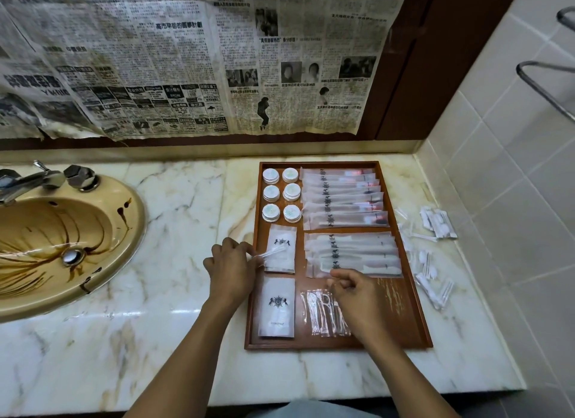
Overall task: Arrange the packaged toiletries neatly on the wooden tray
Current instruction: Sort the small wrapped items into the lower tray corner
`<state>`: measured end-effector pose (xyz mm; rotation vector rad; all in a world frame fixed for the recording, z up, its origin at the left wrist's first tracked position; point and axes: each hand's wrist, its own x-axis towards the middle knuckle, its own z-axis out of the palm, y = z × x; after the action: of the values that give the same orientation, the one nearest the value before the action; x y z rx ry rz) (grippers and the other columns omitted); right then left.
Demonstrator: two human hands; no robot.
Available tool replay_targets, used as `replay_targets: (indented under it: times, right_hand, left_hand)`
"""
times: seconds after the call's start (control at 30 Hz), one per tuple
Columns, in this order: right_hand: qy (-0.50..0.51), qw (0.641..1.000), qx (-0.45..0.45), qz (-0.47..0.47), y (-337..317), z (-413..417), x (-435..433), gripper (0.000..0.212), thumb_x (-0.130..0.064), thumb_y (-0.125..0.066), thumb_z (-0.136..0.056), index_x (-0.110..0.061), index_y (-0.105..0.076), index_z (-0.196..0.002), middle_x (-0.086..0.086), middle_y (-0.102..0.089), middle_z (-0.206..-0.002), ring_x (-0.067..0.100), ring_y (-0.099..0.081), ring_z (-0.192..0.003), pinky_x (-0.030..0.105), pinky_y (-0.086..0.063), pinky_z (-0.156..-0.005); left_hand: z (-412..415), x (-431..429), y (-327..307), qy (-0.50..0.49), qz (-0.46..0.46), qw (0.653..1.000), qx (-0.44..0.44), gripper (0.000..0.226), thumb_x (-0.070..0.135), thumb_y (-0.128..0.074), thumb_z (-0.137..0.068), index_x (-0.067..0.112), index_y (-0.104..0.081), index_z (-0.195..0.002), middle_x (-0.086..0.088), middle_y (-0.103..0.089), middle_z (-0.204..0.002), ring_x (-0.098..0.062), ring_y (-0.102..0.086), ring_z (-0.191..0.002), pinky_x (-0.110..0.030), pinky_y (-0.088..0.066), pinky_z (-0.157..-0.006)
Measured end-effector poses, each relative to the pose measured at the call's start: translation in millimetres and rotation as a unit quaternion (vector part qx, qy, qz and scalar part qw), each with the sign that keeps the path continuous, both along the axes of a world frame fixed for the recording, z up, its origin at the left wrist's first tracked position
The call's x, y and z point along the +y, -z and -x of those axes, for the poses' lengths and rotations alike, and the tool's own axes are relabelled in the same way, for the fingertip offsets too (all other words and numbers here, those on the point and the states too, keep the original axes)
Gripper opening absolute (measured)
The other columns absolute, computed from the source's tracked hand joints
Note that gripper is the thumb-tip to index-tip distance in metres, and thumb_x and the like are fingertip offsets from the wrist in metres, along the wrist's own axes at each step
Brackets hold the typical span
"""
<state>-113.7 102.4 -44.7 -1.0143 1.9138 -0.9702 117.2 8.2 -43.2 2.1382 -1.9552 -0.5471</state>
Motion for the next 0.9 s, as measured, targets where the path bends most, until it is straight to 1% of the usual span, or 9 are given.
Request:
replay_targets:
  times: [0.1,0.2,0.27,0.33,0.43,0.5,0.6,0.77,0.9]
  right_hand:
    - [0.001,1.0,-0.018,-0.009,-3,2,0,0.015,-0.017,-0.076,-0.088,-0.026,-0.077,-0.1,-0.008,-0.073,-0.078,0.004,-0.07,-0.075,0.02,-0.052,-0.068]
    - [-0.005,0.998,-0.059,-0.012,-14,3,-1,0.011,-0.025,-0.074,-0.09,-0.026,-0.077,-0.101,-0.01,-0.076,-0.082,0.001,-0.07,-0.077,0.018,-0.05,-0.068]
    - [-0.017,0.995,-0.102,-0.003,-24,3,0,0.012,-0.032,-0.071,-0.091,-0.027,-0.076,-0.101,-0.012,-0.077,-0.085,0.001,-0.071,-0.08,0.019,-0.051,-0.068]
    - [-0.01,0.991,-0.135,0.014,-32,4,0,0.012,-0.032,-0.069,-0.093,-0.026,-0.075,-0.102,-0.01,-0.077,-0.087,0.004,-0.072,-0.082,0.021,-0.052,-0.069]
    - [0.031,0.987,-0.151,0.051,-37,12,0,0.012,-0.023,-0.068,-0.094,-0.015,-0.076,-0.089,0.0,-0.077,-0.079,0.01,-0.072,-0.074,0.02,-0.049,-0.064]
    - [0.059,0.986,-0.142,0.058,-39,21,2,0.013,-0.02,-0.069,-0.094,-0.012,-0.075,-0.085,0.001,-0.075,-0.071,0.004,-0.066,-0.061,0.015,-0.045,-0.058]
    - [0.077,0.987,-0.131,0.057,-34,37,7,0.015,-0.023,-0.07,-0.093,-0.018,-0.073,-0.08,-0.005,-0.068,-0.062,0.0,-0.056,-0.053,0.024,-0.044,-0.058]
    - [0.153,0.978,-0.134,0.048,-10,74,21,0.007,-0.022,-0.071,-0.091,-0.02,-0.074,-0.085,-0.002,-0.076,-0.079,0.012,-0.068,-0.071,0.038,-0.054,-0.072]
    - [0.253,0.965,-0.064,0.029,2,123,38,0.01,-0.021,-0.07,-0.09,-0.023,-0.074,-0.08,-0.006,-0.076,-0.083,0.017,-0.071,-0.085,0.041,-0.057,-0.086]
  left_hand:
    - [8,7,-8,-0.031,0.012,0.996,0.079,0.013,0.042,-0.064,-0.096,0.031,-0.069,-0.098,0.006,-0.063,-0.111,-0.023,-0.049,-0.113,-0.043,-0.033,-0.094]
    - [29,23,-26,-0.06,0.004,0.975,0.216,0.011,0.039,-0.072,-0.092,0.03,-0.069,-0.086,0.016,-0.07,-0.087,-0.004,-0.062,-0.088,-0.037,-0.04,-0.087]
    - [48,36,-36,-0.054,-0.018,0.954,0.296,0.009,0.034,-0.075,-0.09,0.029,-0.071,-0.083,0.015,-0.073,-0.083,-0.003,-0.068,-0.076,-0.027,-0.053,-0.075]
    - [66,48,-41,-0.032,-0.028,0.941,0.336,0.006,0.028,-0.078,-0.088,0.026,-0.075,-0.083,0.012,-0.074,-0.081,-0.003,-0.07,-0.077,-0.018,-0.054,-0.066]
    - [89,58,-39,-0.007,-0.045,0.93,0.364,0.008,0.024,-0.083,-0.083,0.023,-0.076,-0.079,0.011,-0.075,-0.077,-0.004,-0.07,-0.075,-0.025,-0.056,-0.071]
    - [101,63,-38,0.001,-0.073,0.928,0.366,0.011,0.029,-0.084,-0.081,0.024,-0.076,-0.077,0.011,-0.075,-0.076,-0.006,-0.07,-0.074,-0.033,-0.057,-0.073]
    - [116,68,-39,0.016,-0.096,0.928,0.361,0.015,0.037,-0.085,-0.079,0.025,-0.076,-0.077,0.012,-0.075,-0.077,-0.007,-0.07,-0.073,-0.037,-0.058,-0.074]
    - [138,74,-38,0.053,-0.101,0.927,0.357,0.011,0.027,-0.084,-0.082,0.022,-0.077,-0.076,0.013,-0.075,-0.077,-0.004,-0.07,-0.073,-0.029,-0.055,-0.072]
    - [150,80,-28,0.056,-0.11,0.93,0.346,0.01,0.024,-0.08,-0.086,0.024,-0.075,-0.078,0.011,-0.075,-0.078,-0.007,-0.071,-0.074,-0.038,-0.058,-0.077]
